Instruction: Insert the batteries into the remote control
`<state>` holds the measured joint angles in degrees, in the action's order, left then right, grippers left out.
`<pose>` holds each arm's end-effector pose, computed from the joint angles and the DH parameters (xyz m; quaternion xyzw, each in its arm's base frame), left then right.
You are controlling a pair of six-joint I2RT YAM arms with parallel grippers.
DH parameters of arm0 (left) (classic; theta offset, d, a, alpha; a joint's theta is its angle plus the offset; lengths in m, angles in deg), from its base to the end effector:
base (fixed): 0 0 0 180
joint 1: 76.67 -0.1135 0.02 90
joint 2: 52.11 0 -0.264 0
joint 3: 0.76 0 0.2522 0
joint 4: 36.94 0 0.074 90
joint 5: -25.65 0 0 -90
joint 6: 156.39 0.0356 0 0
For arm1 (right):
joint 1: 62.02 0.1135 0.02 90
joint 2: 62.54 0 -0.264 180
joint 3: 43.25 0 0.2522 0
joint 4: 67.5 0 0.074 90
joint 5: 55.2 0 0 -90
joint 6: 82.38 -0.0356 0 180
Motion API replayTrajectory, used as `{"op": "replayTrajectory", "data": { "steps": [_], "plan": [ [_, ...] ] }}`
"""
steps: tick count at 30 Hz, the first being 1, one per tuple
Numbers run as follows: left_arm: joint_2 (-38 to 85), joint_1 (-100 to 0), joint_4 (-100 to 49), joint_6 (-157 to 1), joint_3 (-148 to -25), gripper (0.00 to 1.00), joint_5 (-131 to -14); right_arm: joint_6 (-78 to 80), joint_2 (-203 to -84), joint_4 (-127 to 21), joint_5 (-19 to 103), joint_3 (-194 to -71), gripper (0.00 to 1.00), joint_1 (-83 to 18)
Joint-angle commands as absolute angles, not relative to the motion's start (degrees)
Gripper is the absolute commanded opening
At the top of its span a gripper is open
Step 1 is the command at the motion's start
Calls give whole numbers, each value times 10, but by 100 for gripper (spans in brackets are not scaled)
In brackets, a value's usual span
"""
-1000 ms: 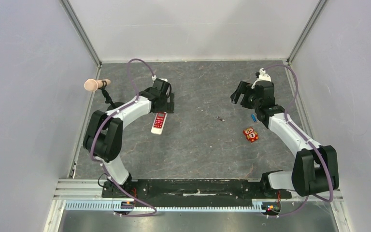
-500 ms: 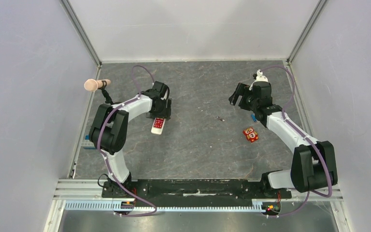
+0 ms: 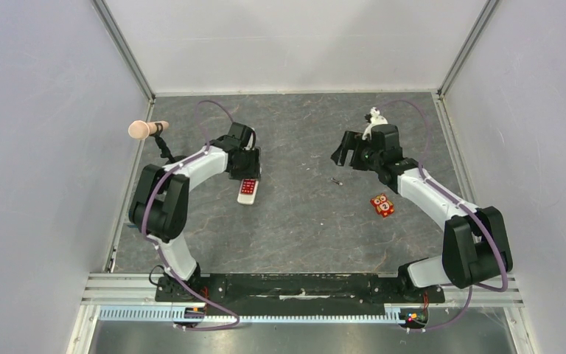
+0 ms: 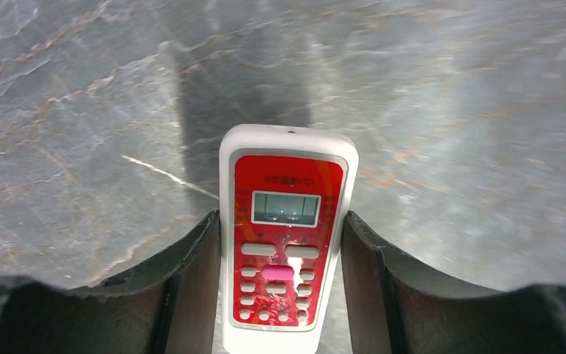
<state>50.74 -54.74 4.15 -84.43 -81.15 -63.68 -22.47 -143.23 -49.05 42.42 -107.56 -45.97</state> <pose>0.3347 -0.1343 0.1764 0.0317 0.9729 -0.0728 0.2169 0.2956 0.0900 0.2405 0.0775 0.8815 0.2352 0.4020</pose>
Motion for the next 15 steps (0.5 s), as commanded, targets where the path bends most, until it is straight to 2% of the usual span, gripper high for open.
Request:
{"op": "replayTrajectory", "data": {
  "steps": [1,7,15],
  "plan": [
    [398,-546,-50,-906,-805,4,-750,-204,-1425,-578,536,-1099,86,-419],
    [301,-547,-157,-962,-796,2,-859,-222,-1398,-694,654,-1093,93,-364],
    [227,-547,-262,-1081,-812,2,-975,-329,-1367,-906,733,-1071,98,-343]
  ]
}}
